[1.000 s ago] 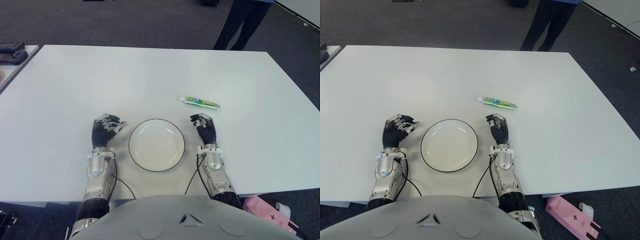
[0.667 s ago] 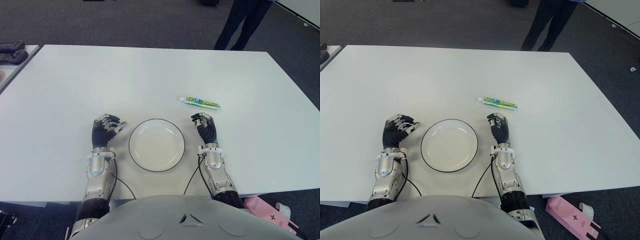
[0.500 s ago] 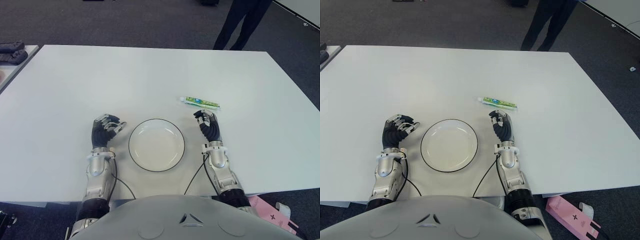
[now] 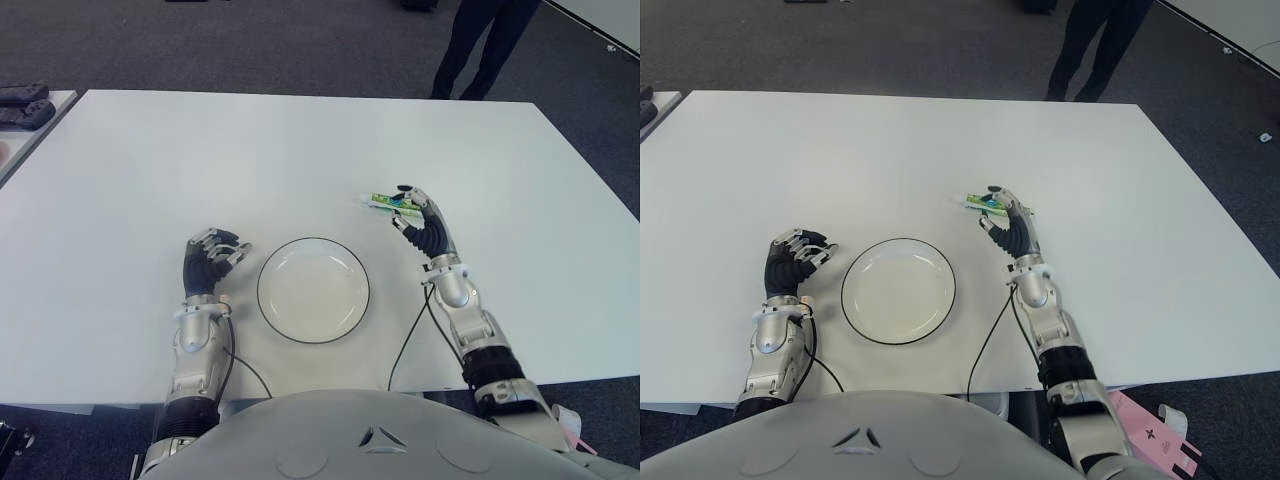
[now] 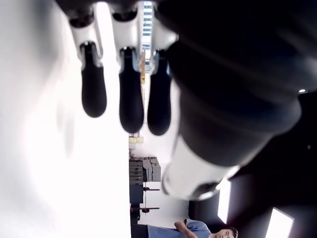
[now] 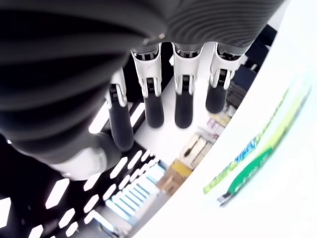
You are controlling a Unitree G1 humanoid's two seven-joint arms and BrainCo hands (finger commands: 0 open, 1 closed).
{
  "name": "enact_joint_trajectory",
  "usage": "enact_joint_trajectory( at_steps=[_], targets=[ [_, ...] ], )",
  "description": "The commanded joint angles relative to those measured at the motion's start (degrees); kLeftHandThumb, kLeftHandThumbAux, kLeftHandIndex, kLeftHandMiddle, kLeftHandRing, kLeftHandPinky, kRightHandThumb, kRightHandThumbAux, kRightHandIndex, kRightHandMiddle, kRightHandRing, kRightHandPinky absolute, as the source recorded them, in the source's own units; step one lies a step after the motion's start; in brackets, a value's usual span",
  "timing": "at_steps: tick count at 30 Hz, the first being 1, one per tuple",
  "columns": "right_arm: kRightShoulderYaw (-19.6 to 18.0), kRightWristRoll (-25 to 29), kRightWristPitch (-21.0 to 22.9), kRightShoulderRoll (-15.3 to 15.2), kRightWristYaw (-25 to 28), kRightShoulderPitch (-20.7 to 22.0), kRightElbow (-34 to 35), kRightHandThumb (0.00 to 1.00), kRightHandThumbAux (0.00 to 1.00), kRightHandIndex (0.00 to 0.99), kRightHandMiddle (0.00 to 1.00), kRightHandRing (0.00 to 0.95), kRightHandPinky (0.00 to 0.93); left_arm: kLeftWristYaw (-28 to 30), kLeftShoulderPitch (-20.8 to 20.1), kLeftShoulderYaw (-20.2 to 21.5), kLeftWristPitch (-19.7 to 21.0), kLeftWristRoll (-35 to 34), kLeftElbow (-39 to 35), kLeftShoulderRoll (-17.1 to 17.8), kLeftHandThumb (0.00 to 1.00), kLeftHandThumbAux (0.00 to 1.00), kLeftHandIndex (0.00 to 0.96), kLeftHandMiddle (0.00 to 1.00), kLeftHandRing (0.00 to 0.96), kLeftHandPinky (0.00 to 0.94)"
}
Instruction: Put the toothpaste on the table into the plate.
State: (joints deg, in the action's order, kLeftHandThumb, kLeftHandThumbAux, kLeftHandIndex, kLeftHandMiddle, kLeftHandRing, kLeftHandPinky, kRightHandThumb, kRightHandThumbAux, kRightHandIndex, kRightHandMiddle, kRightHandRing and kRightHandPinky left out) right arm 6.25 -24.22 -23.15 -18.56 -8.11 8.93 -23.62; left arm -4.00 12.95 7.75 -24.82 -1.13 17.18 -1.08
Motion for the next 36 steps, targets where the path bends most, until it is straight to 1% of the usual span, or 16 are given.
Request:
enact_joint_trajectory(
  at_steps=[1,6,10,12,15,19,23,26,30,36],
  targets=[
    [1.1,-1.1,1.4,-1.4,1.9,3.3,-1.5,0.525,0.455,0.070,0.054,0.056,0.073,-0.8,1.4,-0.3,1.7,0.4,2.3,-0.7,0.086,0.998,0.561,0.521,0.526,0.517],
    [2.9,-4.1,1.5,-3.7,2.2,7.0,-4.4,0.557,0.395,0.013,0.009,0.010,0.014,-0.7,1.3,-0.3,1.1,0.3,2.7,-0.8,0.083,0.998,0.565,0.521,0.528,0.511],
    [4.1,-5.4,0.6,-4.1,1.2,12.1,-11.4,0.579,0.357,0.003,0.002,0.002,0.003,-0.7,1.4,-0.3,0.6,0.2,3.0,-0.9,0.087,0.998,0.565,0.518,0.528,0.512],
    [4.6,-6.0,0.0,-4.3,0.6,14.0,-14.3,0.580,0.338,0.001,0.000,0.000,0.001,-0.9,1.4,-0.3,0.6,0.3,3.0,-1.0,0.090,0.998,0.565,0.524,0.534,0.520],
    [6.3,-8.2,-1.0,-4.8,-1.6,18.5,-20.6,0.574,0.309,0.000,0.000,0.000,0.000,-0.7,1.6,-0.3,0.6,0.2,3.0,-1.0,0.089,0.998,0.569,0.537,0.539,0.522],
    [8.8,-10.7,-2.4,-5.5,-3.9,23.1,-27.2,0.573,0.276,0.000,0.000,0.000,0.000,-0.5,1.7,-0.2,0.1,0.1,3.2,-0.9,0.088,0.998,0.570,0.536,0.535,0.516],
    [11.3,-12.7,-3.2,-6.1,-5.5,26.7,-32.5,0.576,0.249,0.000,0.000,0.000,0.000,-0.7,1.9,-0.2,0.1,0.2,3.2,-1.0,0.088,0.998,0.567,0.526,0.528,0.507],
    [13.4,-14.2,-3.3,-6.3,-6.4,29.3,-35.7,0.581,0.232,0.000,0.000,0.000,0.000,-0.9,2.0,-0.2,0.4,0.3,3.0,-1.1,0.079,0.998,0.564,0.527,0.527,0.515],
    [16.6,-16.9,-2.4,-5.8,-7.0,33.0,-39.3,0.586,0.211,0.000,0.000,0.000,0.000,-1.2,2.2,-0.1,1.0,0.0,2.6,-1.4,0.067,0.998,0.564,0.526,0.529,0.520],
    [19.8,-18.6,-1.5,-4.9,-7.0,36.3,-43.6,0.579,0.186,0.000,0.000,0.000,0.000,-1.4,2.6,-0.1,1.5,0.1,1.9,-1.7,0.064,0.998,0.563,0.526,0.533,0.525]
  ],
)
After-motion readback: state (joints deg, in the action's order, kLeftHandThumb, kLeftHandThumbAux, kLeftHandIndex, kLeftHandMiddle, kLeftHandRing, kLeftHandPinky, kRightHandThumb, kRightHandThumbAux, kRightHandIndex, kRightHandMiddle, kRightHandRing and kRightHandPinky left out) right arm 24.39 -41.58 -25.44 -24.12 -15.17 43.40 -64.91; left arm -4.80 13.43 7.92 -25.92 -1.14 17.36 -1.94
